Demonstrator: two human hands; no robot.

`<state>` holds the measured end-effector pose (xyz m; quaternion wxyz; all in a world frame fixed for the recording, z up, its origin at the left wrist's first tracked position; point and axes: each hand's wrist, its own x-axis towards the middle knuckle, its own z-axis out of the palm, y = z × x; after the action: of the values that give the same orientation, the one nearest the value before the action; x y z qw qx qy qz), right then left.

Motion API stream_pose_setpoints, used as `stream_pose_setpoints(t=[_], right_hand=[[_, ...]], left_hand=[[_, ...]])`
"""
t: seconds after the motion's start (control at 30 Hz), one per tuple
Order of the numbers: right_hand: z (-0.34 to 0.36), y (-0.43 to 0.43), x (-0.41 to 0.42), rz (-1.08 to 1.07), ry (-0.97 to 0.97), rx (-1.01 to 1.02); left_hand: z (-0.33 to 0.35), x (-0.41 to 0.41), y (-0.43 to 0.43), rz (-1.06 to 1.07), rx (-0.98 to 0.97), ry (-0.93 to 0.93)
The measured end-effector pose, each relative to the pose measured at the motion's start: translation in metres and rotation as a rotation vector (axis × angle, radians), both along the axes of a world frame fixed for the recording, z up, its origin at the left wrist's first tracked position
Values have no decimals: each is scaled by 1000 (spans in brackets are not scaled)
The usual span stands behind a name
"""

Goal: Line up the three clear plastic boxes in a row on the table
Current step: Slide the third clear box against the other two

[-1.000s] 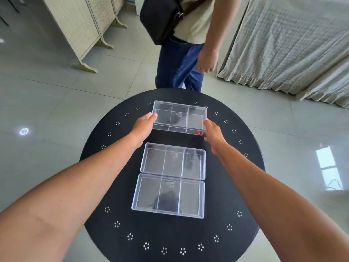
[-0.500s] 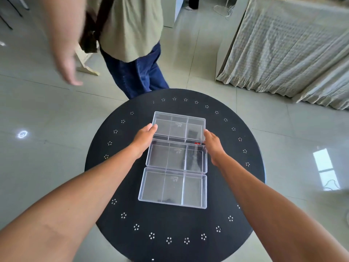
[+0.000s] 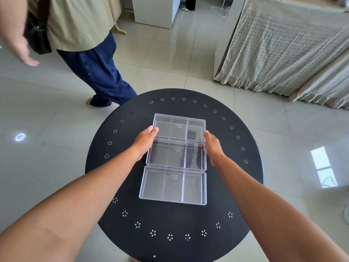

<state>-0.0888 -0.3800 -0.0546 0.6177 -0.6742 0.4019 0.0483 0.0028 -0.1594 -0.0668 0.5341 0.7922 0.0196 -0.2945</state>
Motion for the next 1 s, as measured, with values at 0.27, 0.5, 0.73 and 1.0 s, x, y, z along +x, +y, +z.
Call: stream_pose_setpoints(t=[0.27, 0.5, 0.73, 1.0], right_hand=[[-1, 1, -1, -17, -16, 1], [-7, 3, -5, -32, -29, -44], [-11, 9, -33, -181, -14, -164], [-1, 36, -96, -293, -3, -392]], left_hand=[[5, -3, 0, -33, 18, 5], [6, -3, 9, 106, 35, -55], [19, -26, 34, 218, 34, -148], [38, -85, 66, 190, 99, -326]])
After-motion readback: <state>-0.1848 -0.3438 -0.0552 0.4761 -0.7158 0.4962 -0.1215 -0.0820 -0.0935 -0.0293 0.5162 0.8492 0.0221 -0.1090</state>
